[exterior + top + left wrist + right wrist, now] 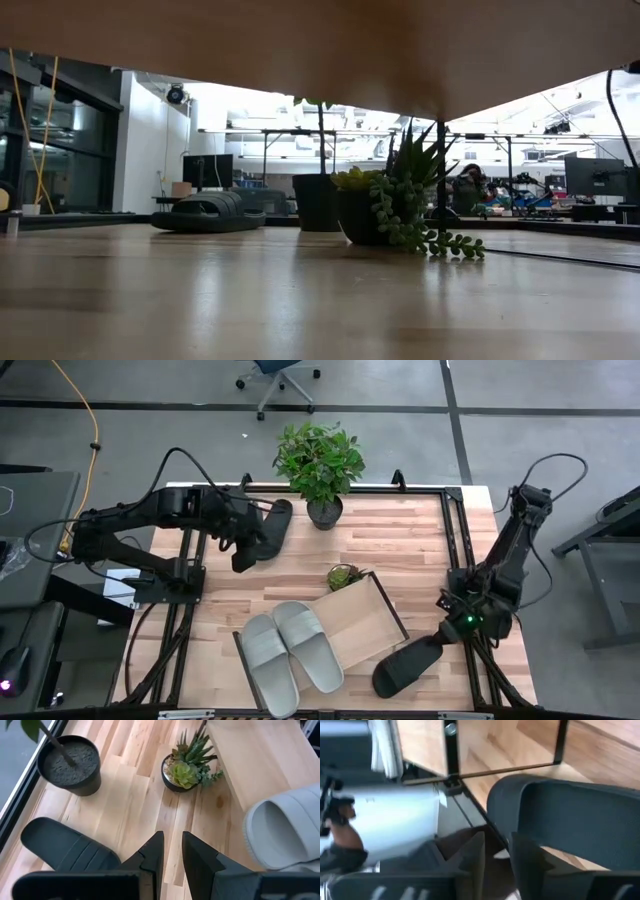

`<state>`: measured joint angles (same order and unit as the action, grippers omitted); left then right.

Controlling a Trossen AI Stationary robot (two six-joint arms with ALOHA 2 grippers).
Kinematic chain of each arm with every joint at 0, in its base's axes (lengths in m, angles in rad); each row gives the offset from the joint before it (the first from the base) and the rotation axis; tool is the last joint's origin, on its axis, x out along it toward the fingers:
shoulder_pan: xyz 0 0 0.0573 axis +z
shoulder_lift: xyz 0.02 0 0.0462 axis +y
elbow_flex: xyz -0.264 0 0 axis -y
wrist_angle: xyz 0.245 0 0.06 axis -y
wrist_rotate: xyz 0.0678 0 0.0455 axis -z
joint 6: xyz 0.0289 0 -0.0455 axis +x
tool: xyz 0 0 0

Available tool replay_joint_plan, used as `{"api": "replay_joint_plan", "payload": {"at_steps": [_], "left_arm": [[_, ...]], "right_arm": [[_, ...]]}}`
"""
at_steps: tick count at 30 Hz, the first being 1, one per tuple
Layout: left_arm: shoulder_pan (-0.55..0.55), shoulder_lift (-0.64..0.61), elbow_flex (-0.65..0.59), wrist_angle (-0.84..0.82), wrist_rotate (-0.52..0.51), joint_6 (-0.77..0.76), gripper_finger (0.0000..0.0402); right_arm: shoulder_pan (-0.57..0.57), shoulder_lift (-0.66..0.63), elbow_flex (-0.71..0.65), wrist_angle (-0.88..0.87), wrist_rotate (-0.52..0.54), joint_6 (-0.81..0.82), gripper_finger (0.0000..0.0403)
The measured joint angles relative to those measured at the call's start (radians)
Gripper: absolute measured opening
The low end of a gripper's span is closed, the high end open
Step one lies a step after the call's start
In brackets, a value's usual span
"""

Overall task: Pick and place slides into the shelf
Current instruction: Put the bottom black slipper on the shelf

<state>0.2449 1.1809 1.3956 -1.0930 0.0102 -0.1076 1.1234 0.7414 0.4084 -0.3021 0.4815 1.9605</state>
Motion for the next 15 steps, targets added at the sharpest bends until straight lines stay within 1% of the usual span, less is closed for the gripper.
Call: {"api": "replay_joint_plan", "payload": {"at_steps": [4, 7, 11, 15], "left_arm": [[-0.005, 0.0, 0.0, 0.0, 0.0, 0.026, 0.0058], [-0.005, 0.001, 0.0, 0.0, 0.0, 0.035, 0.0058], [-0.004, 0.001, 0.0, 0.0, 0.0, 0.053, 0.0058], [-0.004, 0.001, 0.0, -0.001, 0.005, 0.055, 0.0058]], "right_arm": [[0.036, 0.066, 0.0, 0.024, 0.086, 0.101, 0.0122], [0.037, 0.127, 0.0, 0.058, 0.076, 0.103, 0.0144], [0.037, 0.223, 0.0, 0.142, 0.067, 0.077, 0.0149], [0.036, 0.321, 0.0, 0.231, 0.066, 0.056, 0.014]]}}
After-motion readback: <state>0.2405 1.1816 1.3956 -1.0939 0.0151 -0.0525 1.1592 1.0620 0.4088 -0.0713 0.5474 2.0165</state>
